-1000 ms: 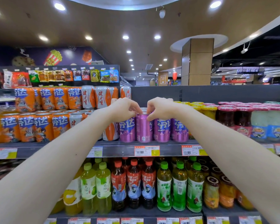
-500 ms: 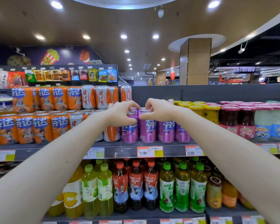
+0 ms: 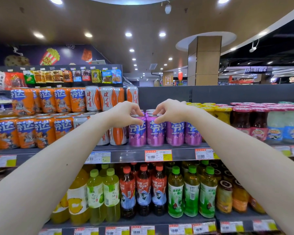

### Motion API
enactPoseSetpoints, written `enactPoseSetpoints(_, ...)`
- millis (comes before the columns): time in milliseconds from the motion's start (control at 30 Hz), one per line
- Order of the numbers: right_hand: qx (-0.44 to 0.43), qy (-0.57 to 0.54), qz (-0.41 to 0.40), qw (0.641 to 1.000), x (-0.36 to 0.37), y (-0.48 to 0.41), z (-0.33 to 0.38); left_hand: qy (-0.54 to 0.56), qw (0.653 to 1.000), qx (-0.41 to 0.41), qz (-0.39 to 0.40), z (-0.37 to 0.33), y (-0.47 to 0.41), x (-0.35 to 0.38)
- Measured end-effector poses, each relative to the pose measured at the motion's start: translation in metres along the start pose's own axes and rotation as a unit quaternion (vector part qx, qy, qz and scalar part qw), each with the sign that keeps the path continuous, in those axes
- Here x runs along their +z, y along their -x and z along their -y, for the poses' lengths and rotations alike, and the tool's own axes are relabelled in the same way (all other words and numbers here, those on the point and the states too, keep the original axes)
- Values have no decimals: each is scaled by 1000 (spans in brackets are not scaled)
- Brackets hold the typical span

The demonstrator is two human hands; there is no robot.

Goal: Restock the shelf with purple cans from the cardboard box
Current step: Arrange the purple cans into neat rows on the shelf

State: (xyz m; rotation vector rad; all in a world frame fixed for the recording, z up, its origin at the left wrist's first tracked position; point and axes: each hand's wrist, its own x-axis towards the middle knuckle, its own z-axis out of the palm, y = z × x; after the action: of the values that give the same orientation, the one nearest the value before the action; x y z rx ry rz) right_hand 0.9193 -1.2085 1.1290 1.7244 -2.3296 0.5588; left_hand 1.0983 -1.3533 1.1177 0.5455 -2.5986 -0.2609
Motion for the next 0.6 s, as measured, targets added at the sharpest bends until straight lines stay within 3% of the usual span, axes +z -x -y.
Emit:
enactPoseSetpoints(400, -3, -33, -3, 999, 8, 10, -3, 22, 999, 3, -35, 2, 4, 9)
enactPoseSetpoints(500, 0, -67, -37, 997, -5, 14, -10, -8, 999, -5, -44, -3, 4, 11)
enactPoseSetpoints(600, 35, 10, -41, 999, -19, 16, -21, -43, 994, 22, -98, -18, -1, 17)
